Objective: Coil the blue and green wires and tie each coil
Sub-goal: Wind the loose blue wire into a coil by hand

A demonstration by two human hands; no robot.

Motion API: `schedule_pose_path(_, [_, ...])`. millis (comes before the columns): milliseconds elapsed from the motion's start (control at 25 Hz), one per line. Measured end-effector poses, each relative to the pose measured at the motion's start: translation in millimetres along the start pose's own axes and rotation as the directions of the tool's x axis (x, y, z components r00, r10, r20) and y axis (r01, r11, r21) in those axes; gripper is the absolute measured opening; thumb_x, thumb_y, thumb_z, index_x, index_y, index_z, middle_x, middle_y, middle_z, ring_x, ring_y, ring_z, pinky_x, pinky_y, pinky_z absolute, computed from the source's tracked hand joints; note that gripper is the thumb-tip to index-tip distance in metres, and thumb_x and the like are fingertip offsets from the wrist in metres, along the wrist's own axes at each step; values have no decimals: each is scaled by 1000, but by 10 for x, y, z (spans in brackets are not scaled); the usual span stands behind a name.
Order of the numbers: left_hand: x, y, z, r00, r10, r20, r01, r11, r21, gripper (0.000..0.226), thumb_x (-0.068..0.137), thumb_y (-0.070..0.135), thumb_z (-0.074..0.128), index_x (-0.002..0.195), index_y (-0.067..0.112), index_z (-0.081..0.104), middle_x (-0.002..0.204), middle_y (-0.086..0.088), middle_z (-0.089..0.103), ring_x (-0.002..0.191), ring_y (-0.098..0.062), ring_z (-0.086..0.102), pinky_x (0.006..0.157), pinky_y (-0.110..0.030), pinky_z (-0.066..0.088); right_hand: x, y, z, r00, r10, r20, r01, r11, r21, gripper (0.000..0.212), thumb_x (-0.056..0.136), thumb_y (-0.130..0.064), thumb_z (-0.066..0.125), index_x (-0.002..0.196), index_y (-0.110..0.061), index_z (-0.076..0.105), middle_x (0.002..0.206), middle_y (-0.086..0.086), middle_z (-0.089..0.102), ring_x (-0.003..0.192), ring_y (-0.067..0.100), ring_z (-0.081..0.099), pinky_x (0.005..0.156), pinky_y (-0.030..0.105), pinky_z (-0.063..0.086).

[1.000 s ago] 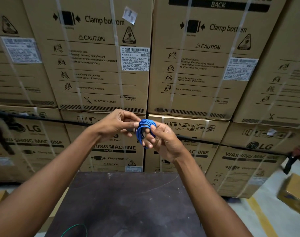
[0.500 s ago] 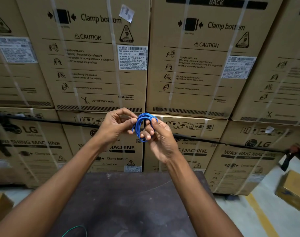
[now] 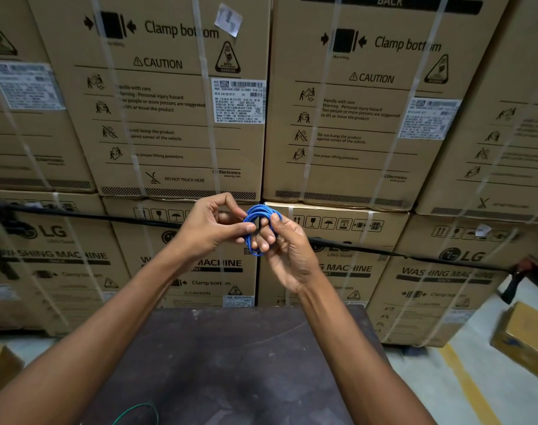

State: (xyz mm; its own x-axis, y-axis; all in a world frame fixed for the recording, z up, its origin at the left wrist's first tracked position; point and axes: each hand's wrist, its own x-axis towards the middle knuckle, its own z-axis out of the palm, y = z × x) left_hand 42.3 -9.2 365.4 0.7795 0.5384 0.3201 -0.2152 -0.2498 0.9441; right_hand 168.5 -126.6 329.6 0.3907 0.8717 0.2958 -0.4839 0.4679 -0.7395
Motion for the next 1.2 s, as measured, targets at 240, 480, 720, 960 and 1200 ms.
schedule_pose_path(240, [47, -20, -53, 996, 34, -83, -38, 999, -39, 23, 80, -9, 76, 82, 5, 58, 79, -12, 77, 66, -15, 73, 57, -21, 58, 131, 106, 59, 995, -57, -83, 55, 998, -24, 19, 96, -21, 65, 98, -3, 59, 69, 5, 55, 61, 17, 57, 91, 57, 45])
schedule_pose_path(480, [55, -56, -113, 994, 43, -98, -44, 999, -8, 20, 79, -10, 78, 84, -1, 61, 81, -14, 75, 66, -15, 72, 57, -22, 60, 224, 168, 66, 992, 6, -129, -8, 1000, -11, 16, 101, -20, 60, 94, -6, 66, 60, 2, 46, 55, 15, 46, 84, 47, 43])
schedule_pose_path(720, [5, -112, -185, 999, 21, -36, -21, 1000, -2, 20, 81, -5, 78, 82, 3, 60, 110, -16, 76, 84, -19, 74, 60, -21, 58, 236, 250, 47, 993, 64, -103, -68, 997, -29, 23, 100, -24, 60, 94, -10, 77, 53, -7, 36, 47, 6, 32, 70, 34, 29])
schedule_pose_path(960, [-40, -102, -294, 999, -32, 45, 32, 1000, 0, 21, 84, -3, 76, 87, 6, 58, 85, -16, 73, 71, -16, 72, 60, -22, 59, 209, 183, 96, 987, 133, -84, -141, 985, -97, 23, 103, -22, 53, 96, -3, 65, 50, -3, 38, 46, 10, 37, 64, 28, 41])
schedule_pose_path(1200, [-55, -159, -309, 996, -15, 85, 13, 1000, 20, 22, 83, -3, 76, 90, 4, 57, 77, -5, 69, 69, -13, 68, 61, -23, 59, 225, 232, 69, 980, 181, -81, -192, 968, -163, 29, 97, -37, 65, 93, -8, 64, 45, -3, 39, 41, 10, 36, 67, 33, 40])
